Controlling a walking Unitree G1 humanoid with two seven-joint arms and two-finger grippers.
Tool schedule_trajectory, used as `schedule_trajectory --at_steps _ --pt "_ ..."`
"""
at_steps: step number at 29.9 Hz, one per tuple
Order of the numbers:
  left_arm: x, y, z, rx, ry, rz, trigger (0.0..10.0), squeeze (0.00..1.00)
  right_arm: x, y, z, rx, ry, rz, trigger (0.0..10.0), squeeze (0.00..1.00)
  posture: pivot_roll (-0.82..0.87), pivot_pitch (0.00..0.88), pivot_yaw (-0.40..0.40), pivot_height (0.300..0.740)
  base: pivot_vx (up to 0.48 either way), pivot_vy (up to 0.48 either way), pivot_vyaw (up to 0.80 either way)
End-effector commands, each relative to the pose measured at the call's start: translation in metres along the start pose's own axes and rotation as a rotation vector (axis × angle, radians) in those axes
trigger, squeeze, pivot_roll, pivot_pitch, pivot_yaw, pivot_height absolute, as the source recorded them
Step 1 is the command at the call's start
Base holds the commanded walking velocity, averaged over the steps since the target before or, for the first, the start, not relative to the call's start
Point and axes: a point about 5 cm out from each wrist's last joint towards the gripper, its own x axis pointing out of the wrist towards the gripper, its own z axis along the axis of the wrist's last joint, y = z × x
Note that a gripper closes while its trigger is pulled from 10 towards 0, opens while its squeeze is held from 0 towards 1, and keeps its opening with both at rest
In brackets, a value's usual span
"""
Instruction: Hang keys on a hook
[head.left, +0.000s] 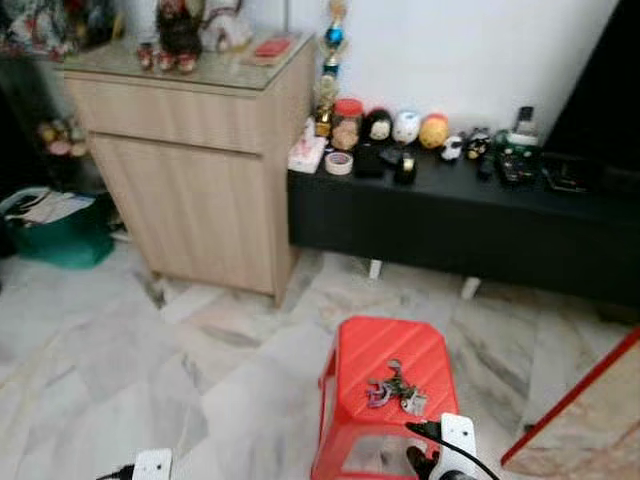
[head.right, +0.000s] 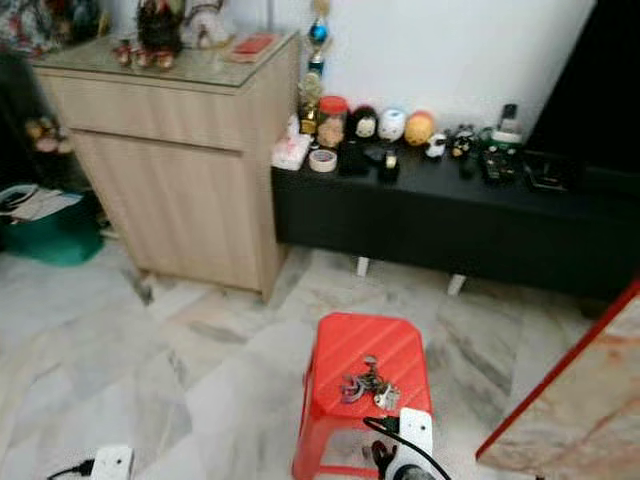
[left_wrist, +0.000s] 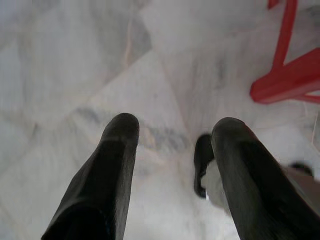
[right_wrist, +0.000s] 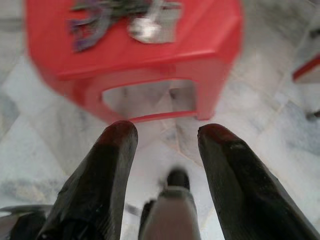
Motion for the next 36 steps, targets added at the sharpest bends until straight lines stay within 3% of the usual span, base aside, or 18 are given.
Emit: schedule_trajectory --at_steps 1,13,18,24,25,28,34,36 --pt "0.000 -0.006 -0.003 -0.013 0.007 -0.016 10.0 0.00 -0.001 -0.010 0.002 0.006 -0.006 -0.026 10.0 0.00 0.05 0.000 -0.034 0.740 0.289 0.000 0.00" --pt "0.000 -0.008 0.000 -0.054 -0.028 -0.010 10.0 0.00 -0.001 -0.010 0.007 -0.013 -0.026 -0.016 10.0 0.00 0.04 0.000 -0.041 0.740 0.000 0.000 0.00" --pt "0.000 -0.008 0.009 -0.053 -0.101 -0.011 10.0 0.00 0.000 -0.009 0.024 -0.019 -0.112 -0.009 10.0 0.00 0.04 0.000 -0.040 0.740 0.000 0.000 0.00" --pt "0.000 -0.005 0.059 -0.059 -0.370 -0.031 10.0 0.00 -0.002 0.004 0.076 -0.114 -0.363 0.021 10.0 0.00 0.04 0.000 -0.043 0.740 0.000 0.000 0.00" --pt "-0.003 -0.004 0.078 -0.060 -0.473 -0.041 10.0 0.00 -0.005 0.009 0.092 -0.138 -0.445 0.037 10.0 0.00 0.03 0.000 -0.045 0.740 0.000 0.000 0.00" --pt "-0.011 -0.007 0.106 -0.039 -0.646 -0.065 10.0 0.00 -0.012 0.020 0.118 -0.150 -0.592 0.082 10.0 0.00 0.03 0.000 -0.049 0.740 0.000 0.000 0.00" --pt "-0.027 -0.017 0.127 -0.021 -0.811 -0.100 10.0 0.00 -0.023 0.022 0.134 -0.154 -0.737 0.066 10.0 0.00 0.04 0.000 -0.058 0.740 0.000 0.000 0.00" --pt "-0.046 -0.025 0.127 0.001 -0.903 -0.142 10.0 0.00 -0.039 0.012 0.125 -0.165 -0.831 0.026 10.0 0.00 0.04 0.000 -0.064 0.740 0.000 0.000 0.00"
